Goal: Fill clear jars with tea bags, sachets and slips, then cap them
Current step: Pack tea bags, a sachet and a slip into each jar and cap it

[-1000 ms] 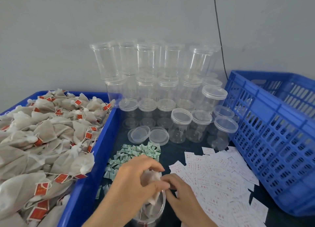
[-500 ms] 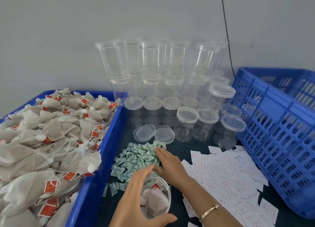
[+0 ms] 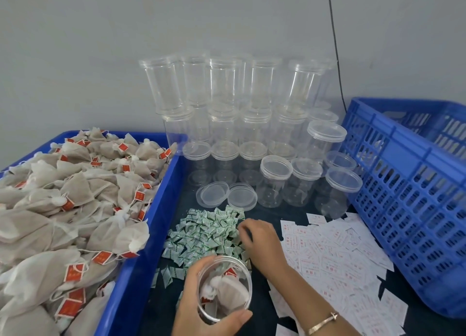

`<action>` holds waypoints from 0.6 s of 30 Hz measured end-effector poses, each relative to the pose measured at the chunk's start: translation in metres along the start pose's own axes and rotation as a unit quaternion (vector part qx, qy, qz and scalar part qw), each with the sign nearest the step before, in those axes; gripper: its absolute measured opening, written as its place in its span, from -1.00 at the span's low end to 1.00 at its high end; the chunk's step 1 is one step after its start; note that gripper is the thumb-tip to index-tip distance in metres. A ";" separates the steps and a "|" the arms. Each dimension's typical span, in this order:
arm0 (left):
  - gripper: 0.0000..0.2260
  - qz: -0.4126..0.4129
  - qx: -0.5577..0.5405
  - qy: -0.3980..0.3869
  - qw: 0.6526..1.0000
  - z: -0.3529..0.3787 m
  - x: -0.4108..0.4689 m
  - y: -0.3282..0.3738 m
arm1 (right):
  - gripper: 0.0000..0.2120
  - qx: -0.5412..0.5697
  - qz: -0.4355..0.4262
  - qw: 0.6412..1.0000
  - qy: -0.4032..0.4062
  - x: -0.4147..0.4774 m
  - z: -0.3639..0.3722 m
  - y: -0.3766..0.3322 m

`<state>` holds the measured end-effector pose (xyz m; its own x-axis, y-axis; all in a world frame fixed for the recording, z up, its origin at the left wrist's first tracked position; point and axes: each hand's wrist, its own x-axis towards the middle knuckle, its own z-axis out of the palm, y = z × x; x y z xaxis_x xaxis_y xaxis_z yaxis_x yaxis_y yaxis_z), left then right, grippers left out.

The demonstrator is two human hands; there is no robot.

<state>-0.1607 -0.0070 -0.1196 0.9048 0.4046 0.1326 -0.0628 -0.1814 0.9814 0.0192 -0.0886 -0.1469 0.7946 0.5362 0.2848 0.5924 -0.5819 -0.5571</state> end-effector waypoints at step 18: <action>-0.15 -0.007 -0.031 0.023 0.999 0.007 0.002 0.007 | -0.87 -0.010 -0.049 0.998 -0.033 -0.018 -0.001 -0.005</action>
<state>-0.1564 -0.0137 -0.1129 0.8857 0.4473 0.1242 -0.0778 -0.1208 0.9896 0.0024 -0.0960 -0.1486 0.7228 0.6299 0.2843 0.6696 -0.5365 -0.5136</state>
